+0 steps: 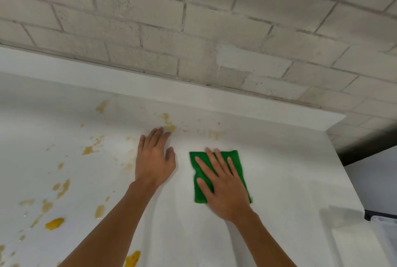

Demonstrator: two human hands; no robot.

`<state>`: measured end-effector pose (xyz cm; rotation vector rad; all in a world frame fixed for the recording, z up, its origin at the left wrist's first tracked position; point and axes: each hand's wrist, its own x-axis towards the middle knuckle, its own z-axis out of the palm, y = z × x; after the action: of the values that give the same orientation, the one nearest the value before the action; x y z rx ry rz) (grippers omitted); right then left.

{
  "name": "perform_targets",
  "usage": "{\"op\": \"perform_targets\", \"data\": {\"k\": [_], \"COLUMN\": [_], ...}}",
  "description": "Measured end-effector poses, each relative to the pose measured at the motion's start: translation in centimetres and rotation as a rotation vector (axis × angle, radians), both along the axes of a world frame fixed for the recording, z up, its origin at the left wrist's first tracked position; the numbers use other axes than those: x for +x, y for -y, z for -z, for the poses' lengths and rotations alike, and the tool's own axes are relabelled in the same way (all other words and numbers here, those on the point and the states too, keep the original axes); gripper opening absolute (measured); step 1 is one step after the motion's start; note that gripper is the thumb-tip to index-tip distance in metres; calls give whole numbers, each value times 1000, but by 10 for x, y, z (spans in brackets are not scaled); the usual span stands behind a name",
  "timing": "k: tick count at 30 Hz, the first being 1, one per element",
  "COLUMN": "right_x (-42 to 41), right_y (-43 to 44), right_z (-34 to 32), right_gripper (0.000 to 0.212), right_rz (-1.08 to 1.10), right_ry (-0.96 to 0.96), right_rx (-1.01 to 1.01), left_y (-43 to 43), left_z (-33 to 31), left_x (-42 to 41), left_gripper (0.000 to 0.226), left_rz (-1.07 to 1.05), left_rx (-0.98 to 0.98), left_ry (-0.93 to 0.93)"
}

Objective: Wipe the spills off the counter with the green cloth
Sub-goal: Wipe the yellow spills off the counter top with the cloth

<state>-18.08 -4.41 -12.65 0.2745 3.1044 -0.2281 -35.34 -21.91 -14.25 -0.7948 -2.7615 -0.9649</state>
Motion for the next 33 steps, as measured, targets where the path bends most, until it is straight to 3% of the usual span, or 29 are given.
{"op": "perform_targets", "data": {"k": [6, 10, 15, 22, 25, 30, 33], "right_x": [-30, -52, -2, -39, -61, -21, -7], "right_y": [-41, -20, -22, -56, -34, -22, -45], "right_z": [4, 6, 0, 1, 4, 3, 1], "right_gripper": [66, 63, 59, 69, 68, 61, 62], "right_rz": [328, 195, -25, 291, 228, -20, 66], "right_ry": [-2, -42, -3, 10, -9, -24, -2], "right_rx": [14, 20, 0, 21, 2, 11, 7], "left_y": [0, -1, 0, -2, -2, -1, -1], "left_z": [2, 3, 4, 0, 0, -1, -1], "left_x": [0, 0, 0, 0, 0, 1, 2], "left_gripper": [60, 59, 59, 58, 59, 60, 58], "left_rz": [-6, -16, -23, -31, -35, -39, -38], "left_rx": [-103, -98, -89, -93, -105, -113, -110], "left_ry": [-47, -57, -70, -67, -69, -73, -78]}}
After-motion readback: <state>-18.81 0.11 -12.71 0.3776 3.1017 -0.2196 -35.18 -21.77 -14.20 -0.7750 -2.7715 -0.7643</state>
